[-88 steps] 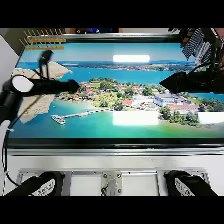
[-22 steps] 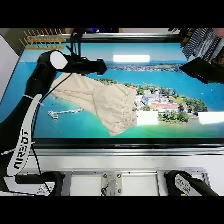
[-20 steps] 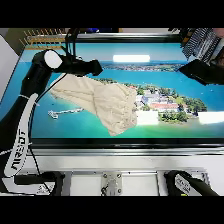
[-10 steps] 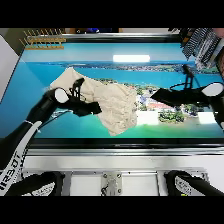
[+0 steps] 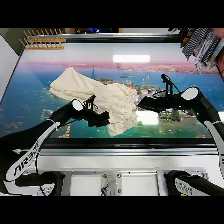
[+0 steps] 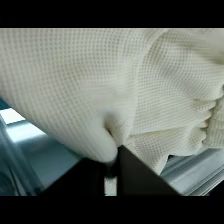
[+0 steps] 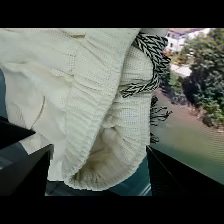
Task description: Fold the clothes and pants, and hang the long-sleeved shirts on hangers.
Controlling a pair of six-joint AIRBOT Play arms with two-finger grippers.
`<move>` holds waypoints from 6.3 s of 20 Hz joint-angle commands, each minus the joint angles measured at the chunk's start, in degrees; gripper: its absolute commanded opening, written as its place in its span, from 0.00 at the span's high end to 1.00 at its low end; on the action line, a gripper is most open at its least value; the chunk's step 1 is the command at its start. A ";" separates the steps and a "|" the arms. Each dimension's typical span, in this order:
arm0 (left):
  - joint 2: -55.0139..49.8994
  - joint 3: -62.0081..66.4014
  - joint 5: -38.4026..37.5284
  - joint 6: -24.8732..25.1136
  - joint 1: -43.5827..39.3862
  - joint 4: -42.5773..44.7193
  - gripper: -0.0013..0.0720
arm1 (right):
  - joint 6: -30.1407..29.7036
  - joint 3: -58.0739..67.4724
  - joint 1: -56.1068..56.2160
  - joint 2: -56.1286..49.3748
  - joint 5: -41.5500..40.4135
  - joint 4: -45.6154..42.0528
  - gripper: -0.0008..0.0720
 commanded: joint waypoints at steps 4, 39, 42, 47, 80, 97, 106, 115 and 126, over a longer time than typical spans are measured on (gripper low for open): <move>-1.03 21.35 -10.62 0.85 15.34 22.03 0.96 | 0.00 -0.07 0.26 3.87 -0.13 -3.02 0.13; 3.76 -1.11 0.83 8.17 23.32 18.10 0.96 | 0.02 0.98 18.73 -20.96 -25.38 16.98 0.02; 3.85 -1.11 0.92 8.24 22.75 18.18 0.96 | 0.02 3.32 20.24 -23.69 -25.66 19.82 0.02; 3.85 -1.11 0.15 8.52 22.84 18.18 0.96 | 0.02 7.15 23.39 -27.04 -26.36 20.20 0.03; 36.00 62.20 36.44 21.88 -13.42 9.53 0.96 | 5.64 63.73 11.74 17.46 -25.24 5.31 0.95; -3.32 55.82 3.91 -1.03 27.02 20.65 0.00 | 5.60 58.58 8.20 -26.58 -33.38 14.56 0.00; -2.58 40.96 -18.08 -2.45 33.70 20.76 0.00 | 8.61 55.39 -6.84 -14.16 7.50 -10.49 0.02; 0.20 5.27 -10.60 2.16 22.38 6.62 0.00 | 11.69 3.45 -7.67 10.14 20.68 -30.23 0.02; -6.29 3.61 -8.57 3.19 12.35 -0.31 0.00 | 11.63 -26.34 -7.50 10.25 5.62 -11.28 0.02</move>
